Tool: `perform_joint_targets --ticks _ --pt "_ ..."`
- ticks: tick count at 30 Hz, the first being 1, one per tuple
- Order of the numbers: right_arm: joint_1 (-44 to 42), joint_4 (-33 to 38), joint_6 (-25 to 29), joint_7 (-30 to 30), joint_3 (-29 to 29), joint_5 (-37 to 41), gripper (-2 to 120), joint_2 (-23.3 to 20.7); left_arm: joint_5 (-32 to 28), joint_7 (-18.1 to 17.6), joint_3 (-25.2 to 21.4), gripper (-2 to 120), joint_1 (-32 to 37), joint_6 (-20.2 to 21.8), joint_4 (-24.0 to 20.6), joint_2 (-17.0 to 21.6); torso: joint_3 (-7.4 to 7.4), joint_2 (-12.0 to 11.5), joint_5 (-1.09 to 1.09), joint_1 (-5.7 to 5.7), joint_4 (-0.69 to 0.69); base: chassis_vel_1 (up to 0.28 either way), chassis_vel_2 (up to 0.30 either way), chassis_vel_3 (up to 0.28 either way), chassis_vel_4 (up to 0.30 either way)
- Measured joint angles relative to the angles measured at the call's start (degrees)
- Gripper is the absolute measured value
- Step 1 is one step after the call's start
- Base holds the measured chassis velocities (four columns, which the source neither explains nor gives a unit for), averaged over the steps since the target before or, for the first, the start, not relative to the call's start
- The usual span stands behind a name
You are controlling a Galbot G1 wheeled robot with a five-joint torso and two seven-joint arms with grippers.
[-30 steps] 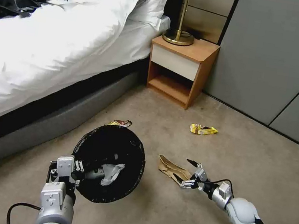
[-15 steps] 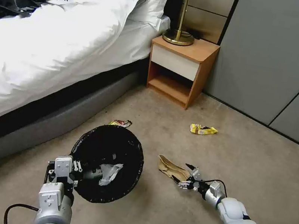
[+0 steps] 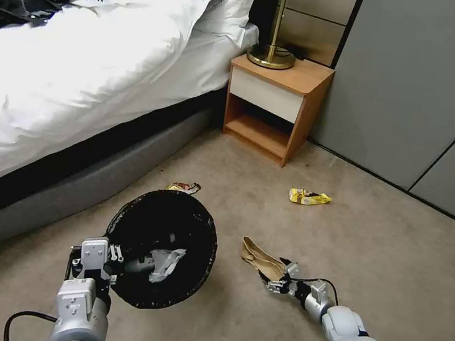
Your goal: Pick up the trash bin, then pick up the garbage from the floor and place it into the trash bin.
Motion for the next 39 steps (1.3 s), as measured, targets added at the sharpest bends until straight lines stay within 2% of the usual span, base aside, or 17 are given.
perform_joint_targets --ticks 1,4,7,9,10,12,19,22,34,36,38,39 --pt "-0.06 0.33 0.02 0.3 0.0 0.24 72 0.02 -0.03 0.0 0.02 0 -0.03 -0.01 0.0 0.01 0.0 0.0 0.0 0.0 0.0 0.0 0.0 0.0 0.0" --pt "-0.3 0.96 0.05 0.75 0.0 0.59 66 0.0 -0.06 0.0 0.07 0 -0.1 -0.02 0.0 0.03 0.0 0.0 0.0 0.0 0.0 0.0 0.0 0.0 0.0" --pt "-0.99 1.64 0.2 1.46 0.16 0.97 49 -0.23 -0.16 -0.03 0.12 0 -0.13 -0.09 0.0 0.17 0.0 0.0 0.0 0.0 0.0 0.0 0.0 0.0 0.0" --pt "-1.16 1.83 0.24 1.63 0.22 1.03 46 -0.33 -0.17 -0.05 0.13 0 -0.13 -0.14 0.0 0.2 0.0 0.0 0.0 0.0 0.0 0.0 0.0 0.0 0.0" --pt "-1.29 1.99 0.3 1.74 0.28 1.1 39 -0.42 -0.18 -0.06 0.18 0 -0.13 -0.16 0.0 0.21 0.0 0.0 0.0 0.0 0.0 0.0 0.0 0.0 0.0" --pt "-1.32 2.04 0.32 1.77 0.32 1.12 37 -0.46 -0.18 -0.06 0.22 0 -0.13 -0.16 0.0 0.21 0.0 0.0 0.0 0.0 0.0 0.0 0.0 0.0 0.0" --pt "-1.69 2.63 0.45 2.34 0.44 1.42 7 -0.75 -0.18 -0.08 0.4 0 -0.15 -0.26 0.0 0.2 0.0 0.0 0.0 0.0 0.0 0.0 0.0 0.0 0.0" --pt "-1.79 2.63 0.54 2.47 0.44 1.42 0 -0.74 -0.18 -0.08 0.44 0 -0.13 -0.27 0.0 0.19 0.0 0.0 0.0 0.0 0.0 0.0 0.0 0.0 0.0" --pt "-3.06 6.44 1.55 4.98 0.8 3.84 0 -1.36 -0.14 -0.09 0.66 0 -0.51 -0.29 0.23 0.22 0.0 0.0 0.0 0.0 0.0 0.0 0.0 0.0 0.0" --pt "-5.43 13.0 3.94 8.97 1.47 7.4 0 -1.26 -0.15 -0.09 0.78 0 -0.84 -0.28 0.65 0.29 0.0 0.0 0.0 0.0 0.0 0.0 0.0 0.0 0.0" --pt "-6.13 15.16 4.73 9.85 1.77 8.2 0 -1.08 -0.15 -0.09 0.83 0 -0.9 -0.25 0.74 0.34 0.0 0.0 0.0 0.0 -0.01 0.0 0.0 0.0 0.0" --pt "-7.33 19.49 5.4 10.99 2.3 9.46 0 -0.9 -0.16 -0.08 0.89 0 -0.94 -0.21 0.81 0.44 0.0 0.0 0.01 0.0 -0.01 0.0 0.0 0.0 0.0"
